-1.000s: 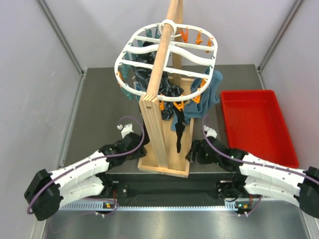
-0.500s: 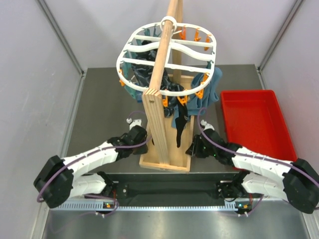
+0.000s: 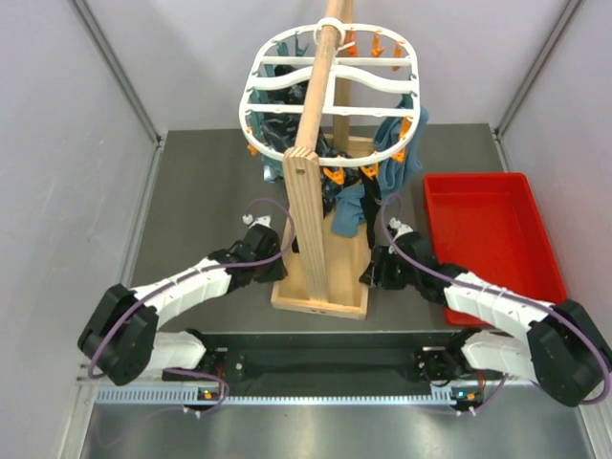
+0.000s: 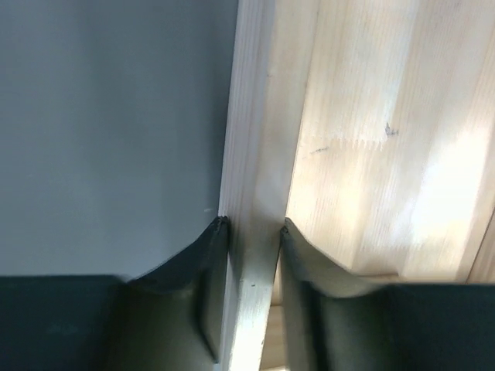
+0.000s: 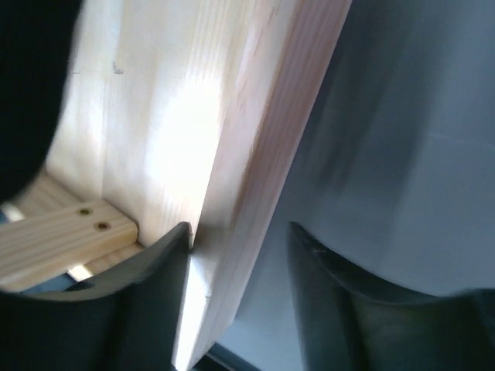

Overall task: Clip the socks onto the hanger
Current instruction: Move the clothesline to the center of the board, then reset both arms

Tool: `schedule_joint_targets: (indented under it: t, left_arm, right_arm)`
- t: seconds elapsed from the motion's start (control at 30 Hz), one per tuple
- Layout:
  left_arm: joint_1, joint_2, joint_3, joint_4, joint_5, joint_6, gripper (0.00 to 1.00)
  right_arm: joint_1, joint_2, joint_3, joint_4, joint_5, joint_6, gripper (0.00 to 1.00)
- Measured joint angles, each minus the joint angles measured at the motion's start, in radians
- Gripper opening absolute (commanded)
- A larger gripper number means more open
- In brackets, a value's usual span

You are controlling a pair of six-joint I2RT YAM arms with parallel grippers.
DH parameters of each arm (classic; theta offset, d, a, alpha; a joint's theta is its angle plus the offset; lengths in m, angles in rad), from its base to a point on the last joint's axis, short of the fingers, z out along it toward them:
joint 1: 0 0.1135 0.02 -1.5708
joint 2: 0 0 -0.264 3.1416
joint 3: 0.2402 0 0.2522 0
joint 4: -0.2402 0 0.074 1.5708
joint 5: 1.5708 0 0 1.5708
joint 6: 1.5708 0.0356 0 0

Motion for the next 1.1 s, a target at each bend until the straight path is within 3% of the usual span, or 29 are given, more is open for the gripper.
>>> schedule_joint_targets:
  t: [0.1, 0.2, 0.3, 0.43, 0.47, 0.57, 0.67, 0.93, 1.03, 1.1]
  left_arm:
    - [0.024, -0.082, -0.034, -0.018, -0.035, -0.022, 0.66]
    - [0.043, -0.264, -0.056, -0.034, -0.068, -0.053, 0.8]
    - [0.044, -0.42, -0.056, -0.046, -0.075, -0.069, 0.84]
    - [0.044, -0.547, -0.056, -0.072, -0.068, -0.089, 0.85]
    - [0.044, -0.563, -0.056, -0.084, -0.068, -0.092, 0.91]
    - [0.044, -0.623, -0.057, -0.12, -0.082, -0.097, 0.99]
    - [0.047, -0.713, -0.084, -0.118, -0.094, -0.1, 0.99]
    - [0.058, -1.043, -0.397, 0.035, -0.006, -0.224, 0.99]
    - [0.058, -1.209, -0.51, 0.06, 0.044, -0.29, 0.99]
    - [0.058, -1.206, -0.534, 0.13, 0.109, -0.324, 0.99]
  right_arm:
    - [-0.005, -0.031, 0.0, -0.024, -0.018, -0.035, 0.77]
    - [-0.007, -0.11, 0.0, -0.072, -0.016, -0.058, 0.89]
    - [-0.009, -0.206, 0.0, -0.12, -0.01, -0.071, 1.0]
    - [-0.011, -0.3, 0.002, -0.181, 0.01, -0.081, 1.0]
    - [-0.011, -0.313, 0.003, -0.196, 0.016, -0.081, 1.0]
    - [-0.011, -0.356, 0.004, -0.23, 0.033, -0.082, 1.0]
    - [-0.012, -0.436, -0.042, -0.18, 0.027, -0.077, 1.0]
    - [-0.013, -0.792, -0.36, 0.05, -0.024, 0.022, 1.0]
    - [-0.015, -0.981, -0.409, 0.059, -0.013, 0.094, 1.0]
    - [-0.018, -1.074, -0.41, 0.061, -0.007, 0.148, 1.0]
